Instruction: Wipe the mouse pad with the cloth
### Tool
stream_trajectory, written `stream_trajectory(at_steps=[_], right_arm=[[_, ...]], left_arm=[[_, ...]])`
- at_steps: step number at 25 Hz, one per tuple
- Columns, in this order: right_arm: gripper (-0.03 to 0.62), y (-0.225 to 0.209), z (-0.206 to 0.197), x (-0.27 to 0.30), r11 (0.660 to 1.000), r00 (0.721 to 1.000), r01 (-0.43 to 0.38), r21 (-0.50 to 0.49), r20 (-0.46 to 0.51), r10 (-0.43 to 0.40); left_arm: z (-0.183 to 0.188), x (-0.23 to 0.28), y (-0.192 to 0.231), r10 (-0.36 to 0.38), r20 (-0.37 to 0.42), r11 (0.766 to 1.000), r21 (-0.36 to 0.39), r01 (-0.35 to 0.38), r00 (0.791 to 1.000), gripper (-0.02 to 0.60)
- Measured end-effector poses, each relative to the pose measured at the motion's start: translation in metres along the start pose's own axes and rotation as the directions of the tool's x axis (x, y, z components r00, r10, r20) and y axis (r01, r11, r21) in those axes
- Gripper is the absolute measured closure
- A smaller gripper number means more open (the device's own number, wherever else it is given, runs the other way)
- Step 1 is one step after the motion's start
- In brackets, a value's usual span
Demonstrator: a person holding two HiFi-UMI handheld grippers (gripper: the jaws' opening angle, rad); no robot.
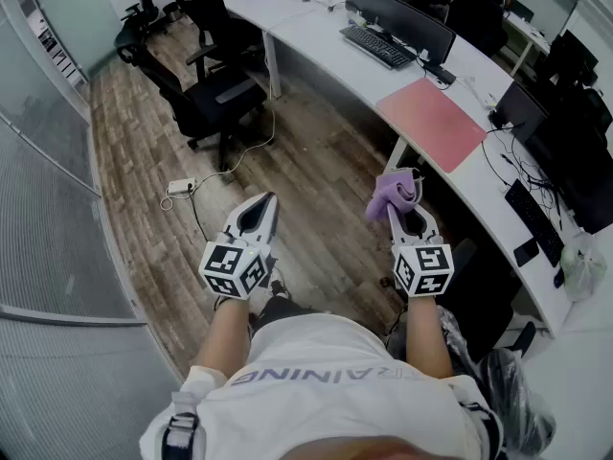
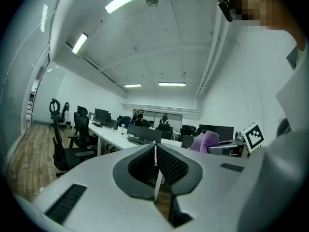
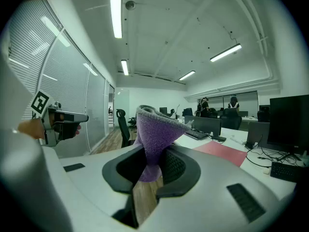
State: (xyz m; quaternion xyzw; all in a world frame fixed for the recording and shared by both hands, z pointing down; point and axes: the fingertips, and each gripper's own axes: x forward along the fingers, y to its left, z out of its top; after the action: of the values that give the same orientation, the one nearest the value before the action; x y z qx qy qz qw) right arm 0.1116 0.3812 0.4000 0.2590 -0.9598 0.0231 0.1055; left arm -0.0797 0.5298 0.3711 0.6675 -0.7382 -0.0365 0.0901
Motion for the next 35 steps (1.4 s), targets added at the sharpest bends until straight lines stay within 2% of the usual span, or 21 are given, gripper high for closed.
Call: stream_trajectory(at_steps=[13, 18, 27, 35], right_arm=[[0.505, 0.002, -0.007, 0.010, 1.000, 1.000, 0.015, 0.001, -0.022, -0.015], [0.505, 0.003, -0.002, 0.022, 0.999, 1.000, 0.012, 0.038, 0.001, -0.012], [0.505, 0.004, -0.001, 0.069, 0.999, 1.000, 0.015, 0.047, -0.019, -0.014], [0.505, 0.011, 0.021, 0.140, 0.997, 0.997, 0.066, 0.042, -0.046, -0.064]], left_arm=[[-0.005, 0.008, 0.007, -0.024, -0.016, 1.000, -0.021, 0.024, 1.000, 0.543], [-0.004, 0.013, 0.020, -0.025, -0.022, 0.999, -0.032, 0.024, 0.999, 0.543], [-0.006, 0.040, 0.061, -0.034, -0.035, 0.998, -0.056, 0.032, 0.999, 0.543], [0.011, 0.093, 0.128, -0.108, -0.041, 0.991, -0.078, 0.105, 0.993, 0.543]])
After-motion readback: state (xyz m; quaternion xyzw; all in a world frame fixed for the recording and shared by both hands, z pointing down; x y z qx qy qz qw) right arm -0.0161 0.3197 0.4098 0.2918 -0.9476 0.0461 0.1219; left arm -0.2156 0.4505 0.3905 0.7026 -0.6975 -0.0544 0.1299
